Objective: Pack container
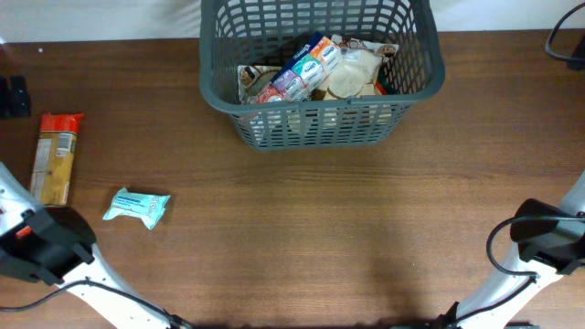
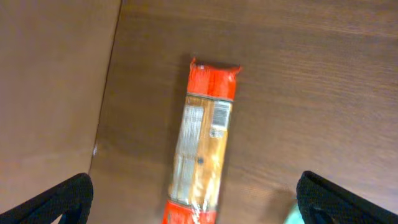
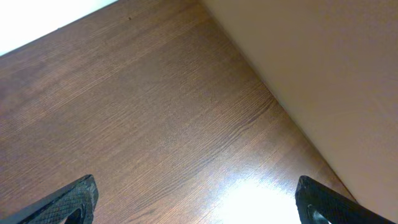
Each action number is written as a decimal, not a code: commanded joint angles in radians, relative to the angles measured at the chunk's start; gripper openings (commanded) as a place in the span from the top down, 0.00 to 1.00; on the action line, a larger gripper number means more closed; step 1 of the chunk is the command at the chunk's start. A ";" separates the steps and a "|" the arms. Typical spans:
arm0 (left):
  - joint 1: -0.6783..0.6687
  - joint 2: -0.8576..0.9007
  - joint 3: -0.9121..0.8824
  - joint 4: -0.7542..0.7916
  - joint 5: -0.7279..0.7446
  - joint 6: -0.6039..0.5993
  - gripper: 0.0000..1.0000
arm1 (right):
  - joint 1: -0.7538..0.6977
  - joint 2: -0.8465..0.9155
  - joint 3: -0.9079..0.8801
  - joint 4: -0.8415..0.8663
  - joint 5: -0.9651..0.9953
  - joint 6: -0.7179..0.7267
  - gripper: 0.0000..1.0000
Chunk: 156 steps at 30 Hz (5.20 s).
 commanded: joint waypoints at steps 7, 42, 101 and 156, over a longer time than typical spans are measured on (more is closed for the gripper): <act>0.039 0.134 -0.079 0.048 0.017 0.082 0.00 | -0.003 -0.011 0.002 0.003 0.002 0.008 0.01; 0.059 0.142 -0.480 0.255 -0.128 0.141 0.01 | -0.003 -0.011 0.002 0.003 0.002 0.008 0.01; 0.074 0.266 -0.480 0.239 -0.106 0.138 0.44 | -0.003 -0.011 0.002 0.003 0.002 0.008 0.01; -0.777 0.050 0.508 0.043 0.381 0.196 0.98 | -0.003 -0.011 0.002 0.003 0.002 0.008 0.01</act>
